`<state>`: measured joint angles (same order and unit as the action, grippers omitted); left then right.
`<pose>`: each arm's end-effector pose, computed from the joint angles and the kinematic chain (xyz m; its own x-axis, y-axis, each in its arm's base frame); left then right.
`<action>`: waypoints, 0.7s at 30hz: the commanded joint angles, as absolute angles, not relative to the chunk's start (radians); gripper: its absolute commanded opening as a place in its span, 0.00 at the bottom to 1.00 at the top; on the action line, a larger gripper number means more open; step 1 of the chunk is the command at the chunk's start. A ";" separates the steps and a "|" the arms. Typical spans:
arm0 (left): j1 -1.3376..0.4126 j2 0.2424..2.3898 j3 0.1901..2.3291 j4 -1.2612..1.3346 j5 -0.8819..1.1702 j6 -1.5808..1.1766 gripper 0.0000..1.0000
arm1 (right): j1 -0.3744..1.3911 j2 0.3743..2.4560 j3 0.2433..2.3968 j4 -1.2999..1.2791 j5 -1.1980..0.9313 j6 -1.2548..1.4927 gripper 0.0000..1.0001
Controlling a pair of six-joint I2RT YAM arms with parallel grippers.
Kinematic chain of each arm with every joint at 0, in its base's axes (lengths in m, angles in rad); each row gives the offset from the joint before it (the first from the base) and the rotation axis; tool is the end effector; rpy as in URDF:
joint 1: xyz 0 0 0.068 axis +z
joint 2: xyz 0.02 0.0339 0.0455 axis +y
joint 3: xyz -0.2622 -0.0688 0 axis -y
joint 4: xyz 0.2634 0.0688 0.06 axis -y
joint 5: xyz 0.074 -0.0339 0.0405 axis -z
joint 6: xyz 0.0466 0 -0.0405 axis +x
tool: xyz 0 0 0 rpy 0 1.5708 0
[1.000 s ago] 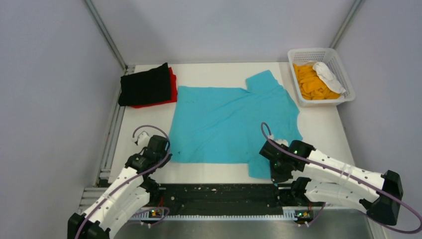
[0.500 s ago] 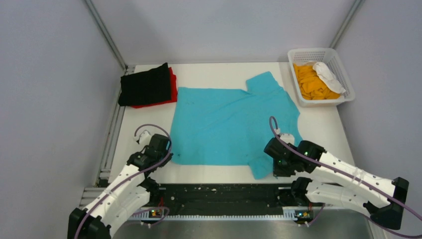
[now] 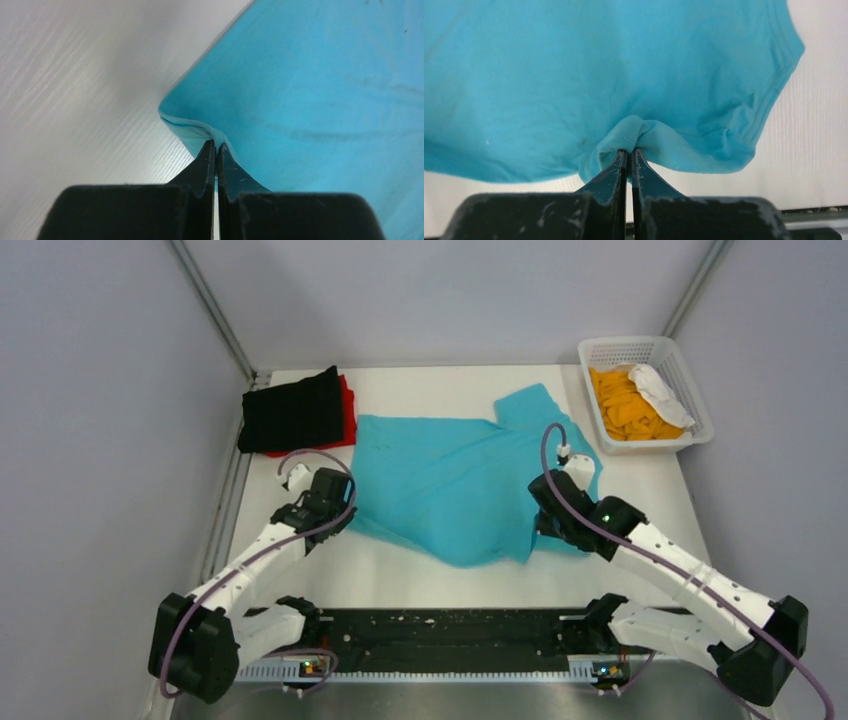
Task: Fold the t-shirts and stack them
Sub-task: Fold the flattened tshirt in 1/3 of the way
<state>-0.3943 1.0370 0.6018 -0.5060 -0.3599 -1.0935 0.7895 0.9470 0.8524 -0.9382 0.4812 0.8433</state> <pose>0.2094 -0.0694 0.1875 -0.4921 -0.6957 -0.5233 -0.5856 0.7094 -0.3922 0.1518 0.1224 0.2622 -0.7475 0.1865 -0.6376 0.1442 0.9824 0.1184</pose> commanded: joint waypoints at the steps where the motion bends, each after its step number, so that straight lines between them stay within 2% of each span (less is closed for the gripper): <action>1: -0.349 1.103 0.691 -0.420 -0.396 -1.078 0.00 | 0.680 0.983 0.885 -0.697 0.553 0.730 0.00; 10: -0.250 1.224 0.728 -0.323 -0.332 -1.045 0.00 | 0.472 1.070 0.907 -0.533 0.475 0.638 0.00; 21: -0.210 1.363 0.800 -0.277 -0.328 -1.009 0.00 | 0.337 1.252 0.953 -0.388 0.345 0.524 0.00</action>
<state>-0.2295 1.3281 0.7609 -0.3359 -0.3260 -1.0348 0.3882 1.1912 0.8959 -0.4904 0.4095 0.5804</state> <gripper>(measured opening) 0.017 0.010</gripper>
